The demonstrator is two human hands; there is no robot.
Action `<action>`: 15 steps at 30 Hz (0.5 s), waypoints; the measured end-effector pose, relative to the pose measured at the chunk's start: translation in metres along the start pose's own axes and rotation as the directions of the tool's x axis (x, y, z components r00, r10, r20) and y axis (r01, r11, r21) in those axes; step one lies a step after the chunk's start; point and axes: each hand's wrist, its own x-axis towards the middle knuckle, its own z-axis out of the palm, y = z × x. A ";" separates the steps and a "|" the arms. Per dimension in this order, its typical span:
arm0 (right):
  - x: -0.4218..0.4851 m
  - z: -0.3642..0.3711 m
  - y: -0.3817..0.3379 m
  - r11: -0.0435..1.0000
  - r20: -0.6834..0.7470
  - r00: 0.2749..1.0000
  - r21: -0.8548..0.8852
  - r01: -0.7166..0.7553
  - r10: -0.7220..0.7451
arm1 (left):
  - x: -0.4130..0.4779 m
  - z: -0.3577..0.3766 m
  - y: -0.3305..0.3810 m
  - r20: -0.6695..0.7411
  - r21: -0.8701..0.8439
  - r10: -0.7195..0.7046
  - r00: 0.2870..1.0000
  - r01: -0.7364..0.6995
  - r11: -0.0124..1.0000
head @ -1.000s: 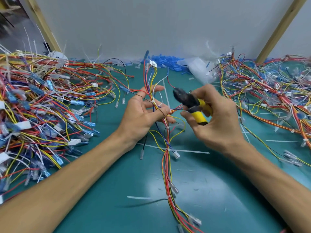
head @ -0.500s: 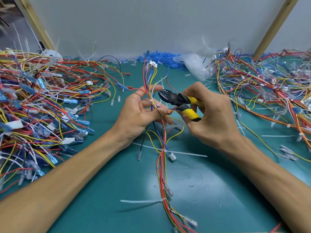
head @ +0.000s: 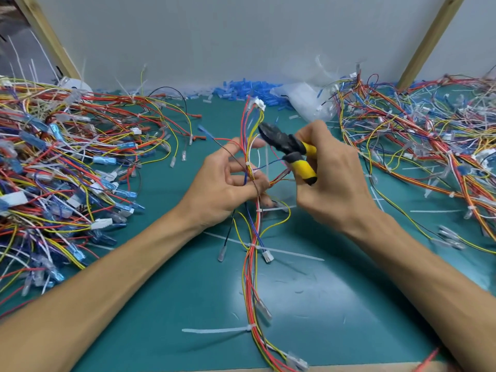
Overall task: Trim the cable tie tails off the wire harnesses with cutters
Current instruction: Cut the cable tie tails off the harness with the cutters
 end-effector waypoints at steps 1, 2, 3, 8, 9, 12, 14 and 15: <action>0.001 -0.001 0.001 0.999 -0.006 1.000 0.030 -0.022 0.022 | -0.001 0.000 0.000 0.018 0.021 0.006 1.000 -0.006 1.000; 0.001 -0.002 0.002 0.997 -0.005 0.999 0.061 -0.044 0.045 | -0.001 0.000 0.001 0.028 0.032 0.005 1.000 -0.006 0.999; 0.002 -0.002 0.003 0.994 -0.001 0.998 0.085 -0.069 0.069 | -0.001 -0.001 0.001 0.031 0.035 0.002 1.000 -0.003 0.999; 0.007 -0.005 0.010 0.947 0.083 0.963 0.179 -0.266 0.255 | -0.002 -0.002 0.003 0.039 0.066 0.048 0.998 -0.051 0.997; 0.009 -0.006 0.012 0.925 0.131 0.945 0.203 -0.320 0.299 | -0.002 -0.002 0.002 0.034 0.060 0.059 0.998 -0.061 0.996; 0.013 -0.010 0.015 0.847 0.260 0.890 0.296 -0.442 0.374 | -0.002 -0.004 0.002 0.017 0.059 0.088 0.996 -0.088 0.994; 0.014 -0.014 0.015 0.806 0.327 0.866 0.342 -0.483 0.379 | -0.003 -0.005 0.002 0.016 0.057 0.099 0.995 -0.099 0.993; 0.014 -0.017 0.015 0.799 0.357 0.854 0.339 -0.496 0.378 | -0.003 -0.005 0.003 0.020 0.057 0.103 0.994 -0.104 0.993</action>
